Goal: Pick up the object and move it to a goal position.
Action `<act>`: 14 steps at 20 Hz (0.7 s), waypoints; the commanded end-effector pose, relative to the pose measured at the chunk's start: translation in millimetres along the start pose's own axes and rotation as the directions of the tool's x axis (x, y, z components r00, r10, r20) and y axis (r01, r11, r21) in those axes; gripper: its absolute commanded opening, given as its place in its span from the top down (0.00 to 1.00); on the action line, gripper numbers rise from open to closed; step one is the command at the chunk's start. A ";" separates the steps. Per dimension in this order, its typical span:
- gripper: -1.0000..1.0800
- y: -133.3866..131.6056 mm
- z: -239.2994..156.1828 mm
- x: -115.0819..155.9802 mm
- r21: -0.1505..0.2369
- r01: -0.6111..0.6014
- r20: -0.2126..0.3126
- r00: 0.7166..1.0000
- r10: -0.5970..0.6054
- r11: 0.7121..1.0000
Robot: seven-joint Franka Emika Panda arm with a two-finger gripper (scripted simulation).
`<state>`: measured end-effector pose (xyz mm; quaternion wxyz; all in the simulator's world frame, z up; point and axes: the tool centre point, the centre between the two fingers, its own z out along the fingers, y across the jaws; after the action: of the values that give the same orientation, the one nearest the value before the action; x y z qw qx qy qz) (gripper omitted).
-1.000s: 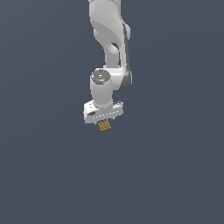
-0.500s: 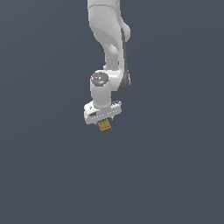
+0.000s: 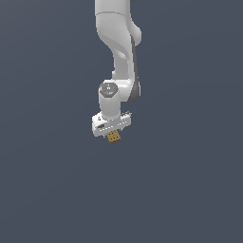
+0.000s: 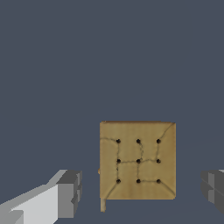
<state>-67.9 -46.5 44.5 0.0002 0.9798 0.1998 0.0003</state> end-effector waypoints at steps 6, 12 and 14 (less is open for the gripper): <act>0.04 -0.4 29.8 -0.9 0.000 0.003 0.001 1.000 -0.003 1.000; 1.00 -0.3 33.8 -0.4 0.000 0.003 0.000 1.000 -0.003 1.000; 1.00 -0.3 33.8 -0.4 0.000 0.003 0.000 1.000 -0.003 1.000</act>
<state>-68.6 -47.2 11.7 0.0003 0.9796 0.2009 0.0000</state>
